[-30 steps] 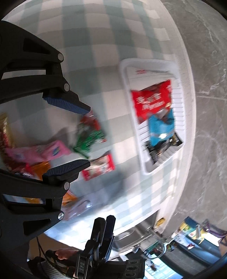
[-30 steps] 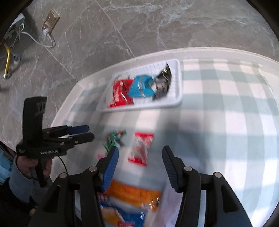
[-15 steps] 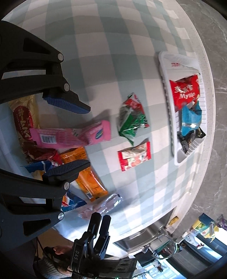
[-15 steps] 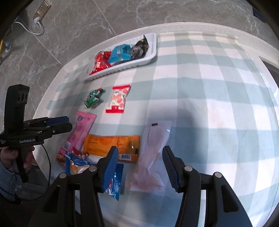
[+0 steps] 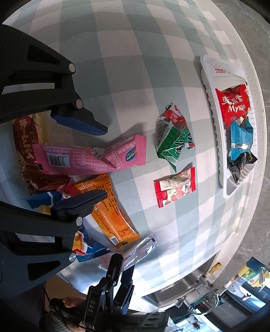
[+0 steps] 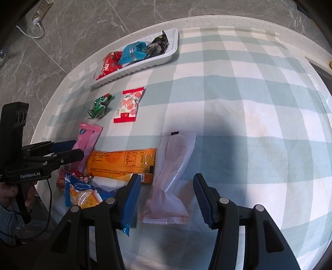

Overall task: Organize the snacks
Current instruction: 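Move both grippers back down to the remaining snacks on the cloth, then grasp the pink wrapper with the left gripper while the right grasps the clear plastic bag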

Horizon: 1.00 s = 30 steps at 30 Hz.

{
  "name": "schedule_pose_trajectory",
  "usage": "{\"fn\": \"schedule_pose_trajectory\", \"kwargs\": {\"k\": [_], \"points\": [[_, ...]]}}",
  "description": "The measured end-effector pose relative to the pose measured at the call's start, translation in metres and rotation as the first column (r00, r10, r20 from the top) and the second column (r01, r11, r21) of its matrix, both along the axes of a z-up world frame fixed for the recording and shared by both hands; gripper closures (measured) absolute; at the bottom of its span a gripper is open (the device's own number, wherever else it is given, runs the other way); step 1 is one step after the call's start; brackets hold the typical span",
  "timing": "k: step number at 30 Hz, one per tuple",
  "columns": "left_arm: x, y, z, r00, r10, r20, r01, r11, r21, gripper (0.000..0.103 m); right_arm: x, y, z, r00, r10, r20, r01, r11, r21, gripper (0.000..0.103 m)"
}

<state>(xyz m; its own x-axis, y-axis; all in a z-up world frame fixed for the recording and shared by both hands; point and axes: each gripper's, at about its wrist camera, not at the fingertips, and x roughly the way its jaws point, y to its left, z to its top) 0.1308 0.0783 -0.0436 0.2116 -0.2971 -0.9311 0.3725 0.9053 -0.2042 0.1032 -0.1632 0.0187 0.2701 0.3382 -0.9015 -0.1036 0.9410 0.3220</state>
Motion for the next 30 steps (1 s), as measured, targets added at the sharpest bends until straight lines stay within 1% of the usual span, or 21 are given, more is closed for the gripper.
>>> {"fn": "schedule_pose_trajectory", "kwargs": {"k": [8,10,13,15,16,18,24,30], "points": [[0.004,-0.006,-0.012,1.000,-0.011,-0.008,0.011,1.000,0.029,0.050,0.003,0.007,-0.002,1.000,0.025,0.003,-0.025,0.999,-0.036,0.048],[0.004,-0.007,-0.015,1.000,-0.013,-0.008,0.013,0.999,0.032,0.050,0.003,0.009,-0.002,0.999,0.032,0.004,-0.032,0.998,-0.050,0.051],[0.005,-0.009,-0.016,1.000,-0.021,0.000,0.021,0.999,0.031,0.050,0.004,0.011,-0.002,0.999,0.045,0.005,-0.045,0.997,-0.064,0.062],[0.006,-0.010,-0.016,1.000,-0.026,0.005,0.026,0.999,0.031,0.050,0.005,0.013,-0.003,0.999,0.054,0.006,-0.053,0.996,-0.077,0.071],[0.006,-0.011,-0.017,1.000,-0.029,0.007,0.029,0.999,0.031,0.050,0.005,0.012,-0.003,0.999,0.054,0.007,-0.053,0.995,-0.079,0.072],[0.007,-0.012,-0.017,0.999,-0.033,0.011,0.032,0.999,0.030,0.050,0.005,0.011,-0.003,0.999,0.053,0.007,-0.053,0.996,-0.076,0.074],[0.006,-0.016,-0.017,0.999,-0.049,0.017,0.048,0.998,0.028,0.051,0.006,0.009,-0.003,0.999,0.045,0.007,-0.045,0.997,-0.056,0.075],[0.004,-0.016,-0.017,0.998,-0.061,0.017,0.061,0.998,0.015,0.062,0.006,0.001,-0.005,1.000,0.016,-0.005,-0.016,1.000,-0.002,0.075]]}}
